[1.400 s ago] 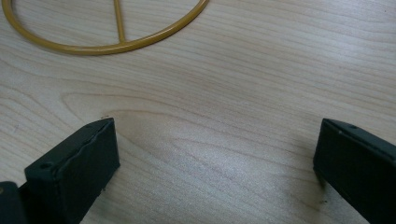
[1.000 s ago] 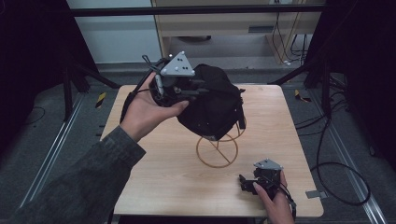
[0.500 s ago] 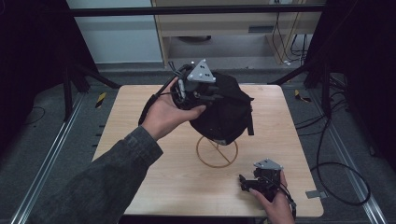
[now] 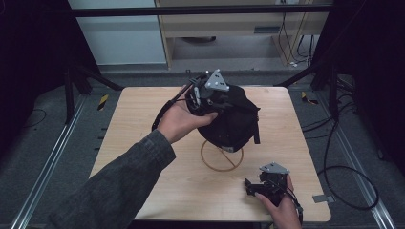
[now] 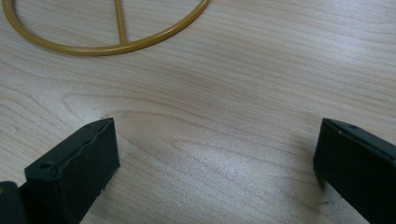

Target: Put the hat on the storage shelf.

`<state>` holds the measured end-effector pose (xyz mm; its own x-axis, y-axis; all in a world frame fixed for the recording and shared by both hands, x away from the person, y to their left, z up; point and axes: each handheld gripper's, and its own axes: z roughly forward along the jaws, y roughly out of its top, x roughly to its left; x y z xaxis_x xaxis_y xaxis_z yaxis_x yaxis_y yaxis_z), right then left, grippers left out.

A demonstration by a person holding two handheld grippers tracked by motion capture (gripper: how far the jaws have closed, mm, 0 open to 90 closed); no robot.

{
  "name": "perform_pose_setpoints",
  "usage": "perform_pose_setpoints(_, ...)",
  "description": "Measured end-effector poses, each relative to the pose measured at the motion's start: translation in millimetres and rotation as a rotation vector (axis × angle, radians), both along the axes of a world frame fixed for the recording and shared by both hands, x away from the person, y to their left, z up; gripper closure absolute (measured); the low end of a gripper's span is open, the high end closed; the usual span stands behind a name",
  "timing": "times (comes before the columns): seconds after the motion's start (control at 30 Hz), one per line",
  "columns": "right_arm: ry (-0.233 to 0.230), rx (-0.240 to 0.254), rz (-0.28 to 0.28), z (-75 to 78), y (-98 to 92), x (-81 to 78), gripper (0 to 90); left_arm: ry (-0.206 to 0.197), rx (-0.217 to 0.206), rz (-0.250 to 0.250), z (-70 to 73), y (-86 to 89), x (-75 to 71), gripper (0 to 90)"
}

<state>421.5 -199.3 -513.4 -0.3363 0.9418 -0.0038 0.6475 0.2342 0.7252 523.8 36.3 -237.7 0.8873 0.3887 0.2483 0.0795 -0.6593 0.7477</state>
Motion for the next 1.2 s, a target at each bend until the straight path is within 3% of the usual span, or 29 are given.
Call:
perform_pose_setpoints(0.4, 0.0, 0.0, -0.003, -0.1, 0.2, -0.1, 0.4, 0.025, -0.006, 0.01, -14.6, -1.9, 5.3, 70.3)
perform_pose_setpoints(0.97, -0.002, -0.003, -0.002, -0.1, 0.1, 0.0, 0.4, 0.02, 0.001, 0.016, -18.1, -3.1, 5.4, 65.7)
perform_pose_setpoints(1.2, -0.004, -0.005, -0.001, -0.1, 0.0, 0.0, 0.4, 0.02, -0.019, 0.013, -19.4, 1.3, 2.6, 61.5)
